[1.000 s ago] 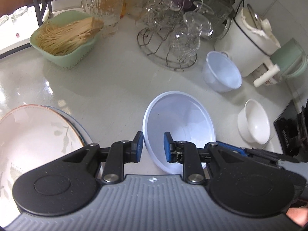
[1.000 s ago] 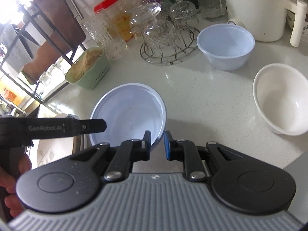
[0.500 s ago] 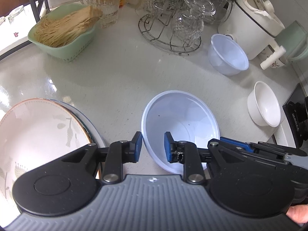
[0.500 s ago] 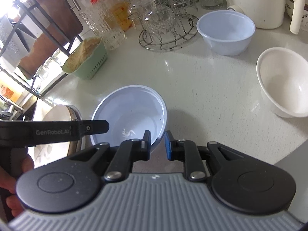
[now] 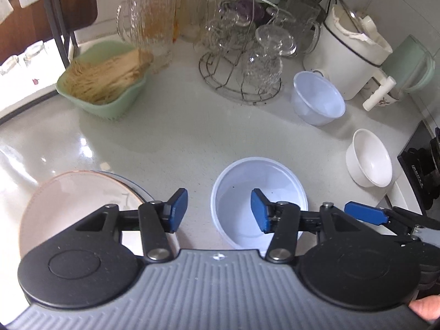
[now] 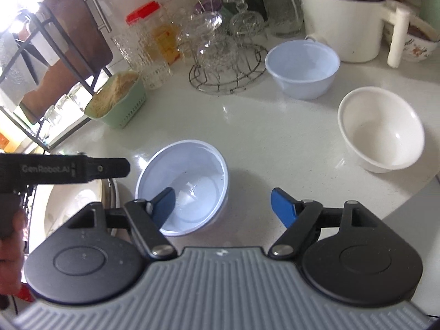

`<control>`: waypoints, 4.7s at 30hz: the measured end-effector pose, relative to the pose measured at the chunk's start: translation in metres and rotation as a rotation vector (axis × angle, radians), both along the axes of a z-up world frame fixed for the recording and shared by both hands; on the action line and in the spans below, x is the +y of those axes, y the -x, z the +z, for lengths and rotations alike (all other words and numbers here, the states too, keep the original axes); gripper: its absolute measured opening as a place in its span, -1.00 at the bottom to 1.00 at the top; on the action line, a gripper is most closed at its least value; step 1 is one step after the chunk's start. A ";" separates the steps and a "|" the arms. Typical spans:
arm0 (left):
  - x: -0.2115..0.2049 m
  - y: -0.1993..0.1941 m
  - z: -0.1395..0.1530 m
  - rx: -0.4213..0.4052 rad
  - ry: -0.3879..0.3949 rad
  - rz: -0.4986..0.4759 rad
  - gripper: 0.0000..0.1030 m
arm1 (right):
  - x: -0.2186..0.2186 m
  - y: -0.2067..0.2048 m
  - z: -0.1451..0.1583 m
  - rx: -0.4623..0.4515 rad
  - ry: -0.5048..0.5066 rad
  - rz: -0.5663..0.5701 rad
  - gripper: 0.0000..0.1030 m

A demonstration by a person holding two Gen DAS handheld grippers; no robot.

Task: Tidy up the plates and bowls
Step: 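Lower the light blue bowl onto the counter and open both tools, then move both open tools to the second light blue bowl by the rice cooker, then close both tools on the second light blue bowl rim, then carry the second light blue bowl with both tools into the first blue bowl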

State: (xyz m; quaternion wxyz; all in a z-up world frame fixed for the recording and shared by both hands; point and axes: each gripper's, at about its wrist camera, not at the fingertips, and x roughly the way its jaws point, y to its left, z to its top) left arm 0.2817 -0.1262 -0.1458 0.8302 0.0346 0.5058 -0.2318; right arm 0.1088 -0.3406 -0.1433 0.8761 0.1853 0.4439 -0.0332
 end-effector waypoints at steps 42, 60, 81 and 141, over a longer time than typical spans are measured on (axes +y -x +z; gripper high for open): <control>0.065 0.082 0.114 -0.228 0.136 -0.092 0.23 | 0.049 0.090 0.105 -0.274 0.085 -0.187 0.52; -0.075 0.013 0.064 -0.101 0.101 -0.162 0.23 | -0.069 0.049 0.066 -0.127 0.095 -0.293 0.52; -0.196 -0.086 -0.026 0.030 0.086 -0.127 0.23 | -0.153 -0.060 0.008 -0.022 0.047 -0.232 0.48; -0.209 -0.080 0.014 0.011 0.116 -0.251 -0.51 | -0.169 -0.070 0.008 -0.055 -0.072 -0.301 -0.66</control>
